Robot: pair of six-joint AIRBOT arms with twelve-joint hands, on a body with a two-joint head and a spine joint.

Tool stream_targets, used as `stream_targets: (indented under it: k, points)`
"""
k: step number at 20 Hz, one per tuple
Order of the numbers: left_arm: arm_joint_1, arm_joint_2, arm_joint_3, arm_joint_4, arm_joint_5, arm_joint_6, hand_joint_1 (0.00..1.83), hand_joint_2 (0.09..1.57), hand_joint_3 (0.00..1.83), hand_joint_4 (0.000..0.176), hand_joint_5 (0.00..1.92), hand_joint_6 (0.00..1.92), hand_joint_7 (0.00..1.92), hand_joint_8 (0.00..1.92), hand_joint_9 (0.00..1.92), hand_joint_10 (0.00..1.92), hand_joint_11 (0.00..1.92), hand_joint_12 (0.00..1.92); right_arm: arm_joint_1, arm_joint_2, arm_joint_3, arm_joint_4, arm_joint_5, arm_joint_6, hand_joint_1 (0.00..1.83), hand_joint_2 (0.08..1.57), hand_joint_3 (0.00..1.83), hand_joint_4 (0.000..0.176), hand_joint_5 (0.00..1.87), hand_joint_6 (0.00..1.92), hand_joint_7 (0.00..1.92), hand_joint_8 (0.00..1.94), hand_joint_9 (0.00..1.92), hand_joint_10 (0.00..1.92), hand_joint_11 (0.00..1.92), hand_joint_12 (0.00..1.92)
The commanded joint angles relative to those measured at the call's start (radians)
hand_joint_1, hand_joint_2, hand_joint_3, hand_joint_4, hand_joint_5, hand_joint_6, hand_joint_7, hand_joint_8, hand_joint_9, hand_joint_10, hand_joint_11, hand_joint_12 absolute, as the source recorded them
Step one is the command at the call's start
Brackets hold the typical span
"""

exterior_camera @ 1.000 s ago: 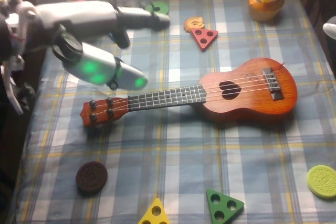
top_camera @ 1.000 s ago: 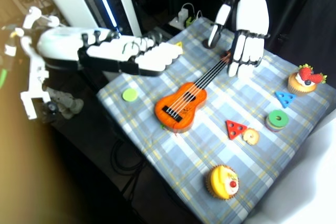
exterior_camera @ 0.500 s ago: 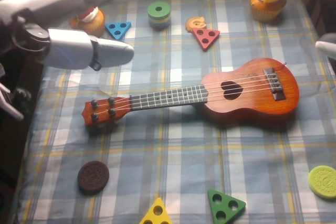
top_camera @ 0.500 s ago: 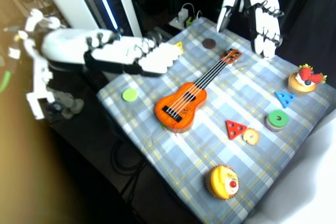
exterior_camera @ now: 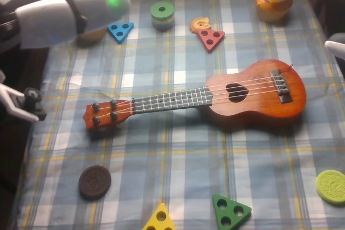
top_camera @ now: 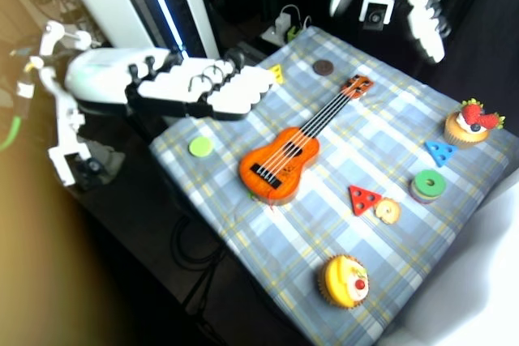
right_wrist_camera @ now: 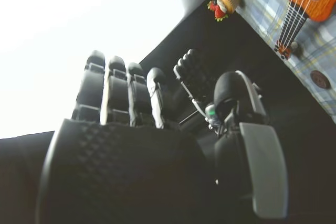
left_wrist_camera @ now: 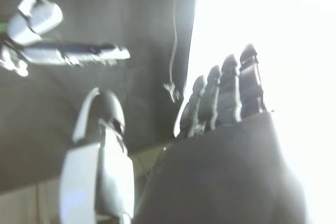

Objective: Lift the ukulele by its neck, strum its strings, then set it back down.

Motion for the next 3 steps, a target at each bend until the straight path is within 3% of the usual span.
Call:
stream_targets:
  k: [1, 2, 3]
  points:
    - [0.001, 0.007, -0.005, -0.028, -0.187, -0.005, 0.47, 1.17, 0.00, 0.015, 0.00, 0.00, 0.00, 0.00, 0.00, 0.00, 0.00, 0.00, 0.006, 0.002, 0.003, 0.009, 0.144, 0.001, 0.40, 1.29, 0.00, 0.060, 0.00, 0.00, 0.00, 0.00, 0.00, 0.00, 0.00, 0.00]
    - [0.021, 0.011, -0.011, -0.048, -0.230, -0.005, 0.43, 1.18, 0.01, 0.057, 0.00, 0.00, 0.00, 0.00, 0.00, 0.00, 0.00, 0.00, -0.004, 0.000, 0.003, 0.015, 0.163, 0.005, 0.38, 1.28, 0.00, 0.059, 0.00, 0.00, 0.00, 0.00, 0.00, 0.00, 0.00, 0.00]
    - [0.043, 0.014, -0.017, -0.069, -0.288, -0.005, 0.44, 1.20, 0.01, 0.091, 0.00, 0.00, 0.00, 0.00, 0.00, 0.00, 0.00, 0.00, -0.030, -0.001, 0.002, 0.033, 0.203, 0.009, 0.37, 1.28, 0.00, 0.036, 0.00, 0.00, 0.00, 0.00, 0.00, 0.00, 0.00, 0.00]
